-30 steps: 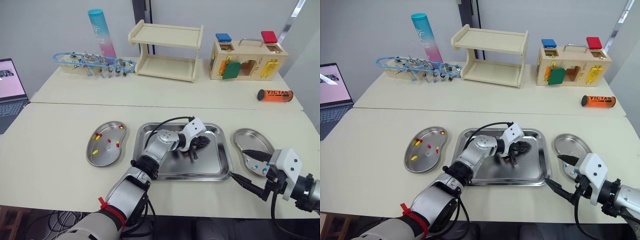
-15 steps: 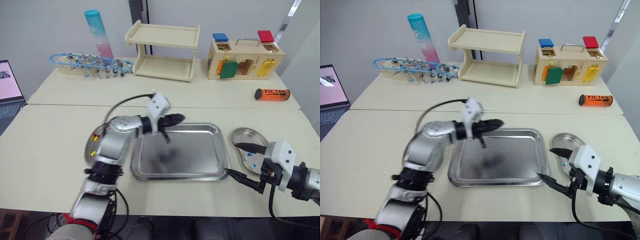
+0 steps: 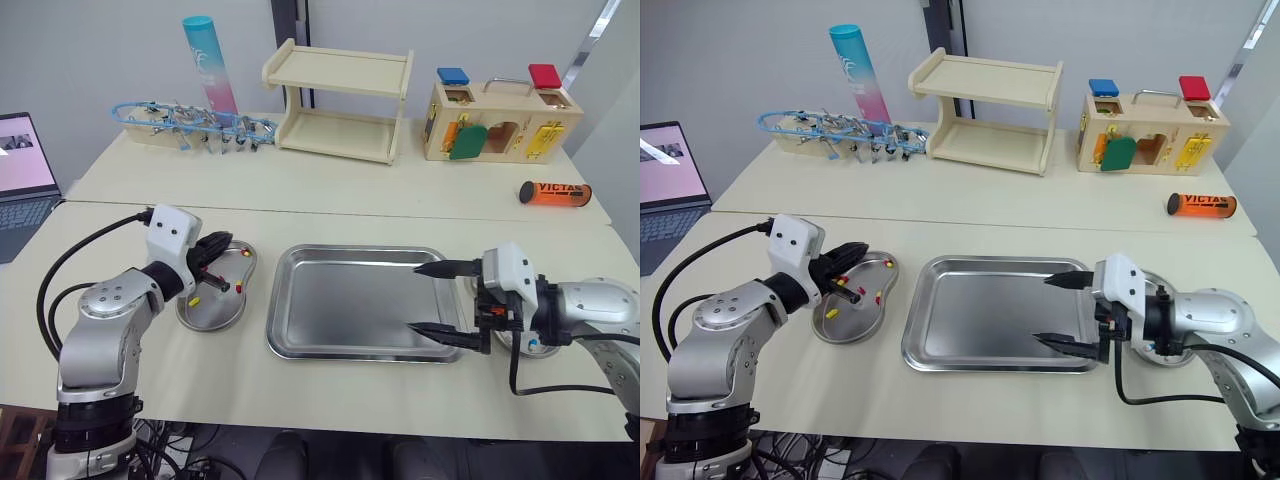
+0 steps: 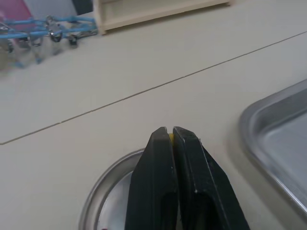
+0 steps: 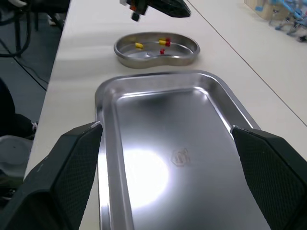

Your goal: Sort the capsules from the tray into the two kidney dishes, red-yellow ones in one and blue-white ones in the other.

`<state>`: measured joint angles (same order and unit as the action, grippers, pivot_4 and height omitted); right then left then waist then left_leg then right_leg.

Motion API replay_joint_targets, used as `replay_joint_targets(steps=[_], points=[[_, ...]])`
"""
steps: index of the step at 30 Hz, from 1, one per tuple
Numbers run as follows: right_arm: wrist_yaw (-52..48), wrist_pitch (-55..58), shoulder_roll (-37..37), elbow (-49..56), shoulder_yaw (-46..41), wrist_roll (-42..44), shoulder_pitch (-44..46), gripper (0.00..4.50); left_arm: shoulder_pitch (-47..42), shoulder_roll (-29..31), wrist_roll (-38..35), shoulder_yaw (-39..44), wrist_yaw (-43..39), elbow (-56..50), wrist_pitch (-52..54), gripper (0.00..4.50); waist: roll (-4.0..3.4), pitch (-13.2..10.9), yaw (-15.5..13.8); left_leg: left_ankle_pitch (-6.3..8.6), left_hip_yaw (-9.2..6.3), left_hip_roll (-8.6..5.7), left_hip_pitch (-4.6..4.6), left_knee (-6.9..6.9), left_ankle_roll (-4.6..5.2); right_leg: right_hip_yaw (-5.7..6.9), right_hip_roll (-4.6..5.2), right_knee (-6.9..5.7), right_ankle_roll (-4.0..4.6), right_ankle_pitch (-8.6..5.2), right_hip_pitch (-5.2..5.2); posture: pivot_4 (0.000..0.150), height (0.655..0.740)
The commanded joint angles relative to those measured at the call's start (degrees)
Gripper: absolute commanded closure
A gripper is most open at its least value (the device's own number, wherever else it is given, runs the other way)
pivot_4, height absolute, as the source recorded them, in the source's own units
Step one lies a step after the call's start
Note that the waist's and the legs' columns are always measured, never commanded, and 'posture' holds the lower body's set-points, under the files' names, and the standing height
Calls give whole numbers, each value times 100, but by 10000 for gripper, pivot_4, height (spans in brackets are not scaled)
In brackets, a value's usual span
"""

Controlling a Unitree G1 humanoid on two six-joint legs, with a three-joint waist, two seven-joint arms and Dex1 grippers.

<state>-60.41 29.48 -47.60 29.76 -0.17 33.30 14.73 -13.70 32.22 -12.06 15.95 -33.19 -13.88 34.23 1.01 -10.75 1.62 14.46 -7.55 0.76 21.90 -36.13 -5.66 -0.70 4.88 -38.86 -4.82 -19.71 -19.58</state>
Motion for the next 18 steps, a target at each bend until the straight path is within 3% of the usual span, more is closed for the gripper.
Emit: replay_joint_targets(steps=[1,6,10,18], points=[[-175,-104,80,-97,128,39,306,0,213,-32,92,24,286,-230,-158,44835,0,0,10,0,0,0,0,0,0,-1,0,0,0,0,-1,1500,7400],[-267,-163,143,-260,217,-38,445,0,602,-131,-6,57,559,-511,138,44835,0,0,10,0,1,0,0,1,1,-4,0,-4,0,0,-4,1500,7400],[-311,-168,144,-289,205,-34,425,0,662,-187,-68,103,766,-565,162,35564,0,0,7,1,1,0,0,0,1,-3,0,-5,1,0,-5,1500,7400],[-403,-200,80,-307,152,-72,365,0,860,-182,-152,81,850,-914,126,9873,0,0,8,1,2,0,-1,1,1,-5,0,-5,1,0,-6,1500,7400]])
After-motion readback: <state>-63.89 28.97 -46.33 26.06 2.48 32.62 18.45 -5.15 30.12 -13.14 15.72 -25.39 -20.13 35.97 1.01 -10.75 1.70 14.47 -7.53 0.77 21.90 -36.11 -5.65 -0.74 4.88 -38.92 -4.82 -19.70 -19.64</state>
